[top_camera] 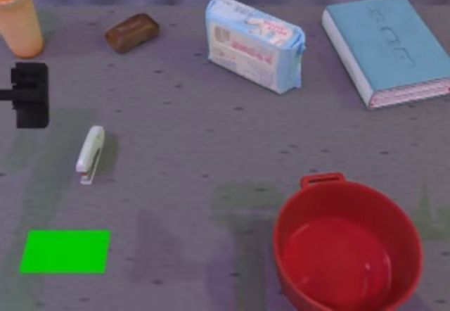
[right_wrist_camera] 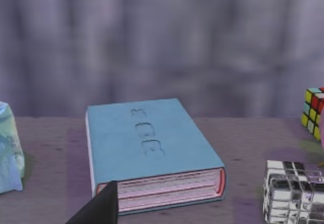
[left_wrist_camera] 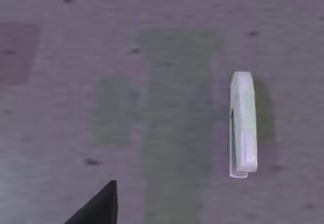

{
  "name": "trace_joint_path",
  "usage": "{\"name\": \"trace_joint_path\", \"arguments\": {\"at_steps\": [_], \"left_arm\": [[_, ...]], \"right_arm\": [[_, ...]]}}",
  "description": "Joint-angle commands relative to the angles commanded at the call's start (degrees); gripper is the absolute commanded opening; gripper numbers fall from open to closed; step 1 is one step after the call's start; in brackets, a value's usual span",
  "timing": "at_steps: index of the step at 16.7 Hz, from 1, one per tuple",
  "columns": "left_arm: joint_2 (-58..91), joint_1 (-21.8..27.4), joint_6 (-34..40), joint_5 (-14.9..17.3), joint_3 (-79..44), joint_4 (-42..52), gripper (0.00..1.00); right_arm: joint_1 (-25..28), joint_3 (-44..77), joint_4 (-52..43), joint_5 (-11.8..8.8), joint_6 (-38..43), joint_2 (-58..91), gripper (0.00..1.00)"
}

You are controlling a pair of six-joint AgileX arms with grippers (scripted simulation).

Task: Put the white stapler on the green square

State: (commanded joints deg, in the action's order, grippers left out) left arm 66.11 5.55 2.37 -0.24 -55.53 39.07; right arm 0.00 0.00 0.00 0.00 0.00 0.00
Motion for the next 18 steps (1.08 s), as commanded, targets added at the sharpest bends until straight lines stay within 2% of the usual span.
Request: {"name": "trace_joint_path", "arguments": {"at_steps": [4, 9, 13, 18], "left_arm": [[24.34, 2.04, 0.68, 0.02, -18.45, 13.78, 1.00], [45.21, 3.93, 1.49, 0.05, -36.81, 26.34, 1.00], [53.82, 4.65, 1.86, 0.02, -45.20, 31.17, 1.00], [54.77, 4.73, 1.91, 0.02, -46.08, 31.67, 1.00]], "right_arm": [[0.00, 0.00, 0.00, 0.00, 0.00, 0.00, 1.00], [0.00, 0.00, 0.00, 0.00, 0.00, 0.00, 1.00], [0.00, 0.00, 0.00, 0.00, 0.00, 0.00, 1.00], [0.00, 0.00, 0.00, 0.00, 0.00, 0.00, 1.00]]}}
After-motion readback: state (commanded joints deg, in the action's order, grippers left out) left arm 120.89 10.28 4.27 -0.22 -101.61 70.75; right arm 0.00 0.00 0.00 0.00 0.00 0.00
